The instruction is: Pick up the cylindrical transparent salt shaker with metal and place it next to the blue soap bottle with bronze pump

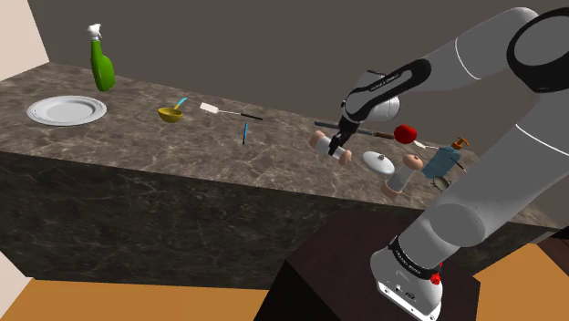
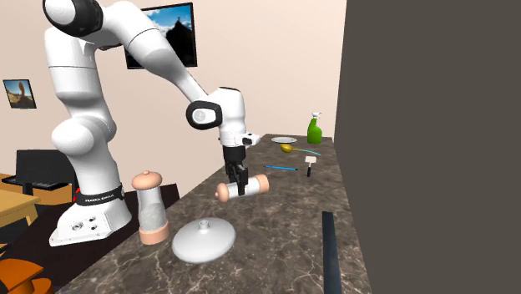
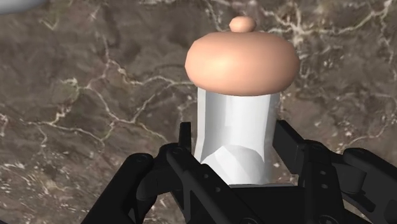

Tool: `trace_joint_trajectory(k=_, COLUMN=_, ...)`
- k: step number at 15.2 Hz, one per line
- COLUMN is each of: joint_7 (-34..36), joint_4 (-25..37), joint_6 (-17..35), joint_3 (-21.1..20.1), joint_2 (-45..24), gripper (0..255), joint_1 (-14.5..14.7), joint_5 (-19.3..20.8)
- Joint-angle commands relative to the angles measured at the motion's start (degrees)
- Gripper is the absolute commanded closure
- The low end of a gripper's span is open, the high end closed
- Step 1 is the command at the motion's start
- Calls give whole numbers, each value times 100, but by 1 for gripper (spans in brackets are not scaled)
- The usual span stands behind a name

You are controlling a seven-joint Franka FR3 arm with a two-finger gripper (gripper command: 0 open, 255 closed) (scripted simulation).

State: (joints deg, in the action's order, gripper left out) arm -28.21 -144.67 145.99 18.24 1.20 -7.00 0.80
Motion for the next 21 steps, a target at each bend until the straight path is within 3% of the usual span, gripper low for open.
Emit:
trace_joint_trajectory(k=1, joint_7=54, joint_4=24, joint_6=-174, joint_3=2, joint_2=157, gripper=255, joint_1=-8, joint_5=81)
trace_joint_trajectory(k=21, joint_7=332, joint_4=658, joint_6=-1879, joint_3=-118, joint_2=1262, gripper=255, joint_1=-65, joint_5=439)
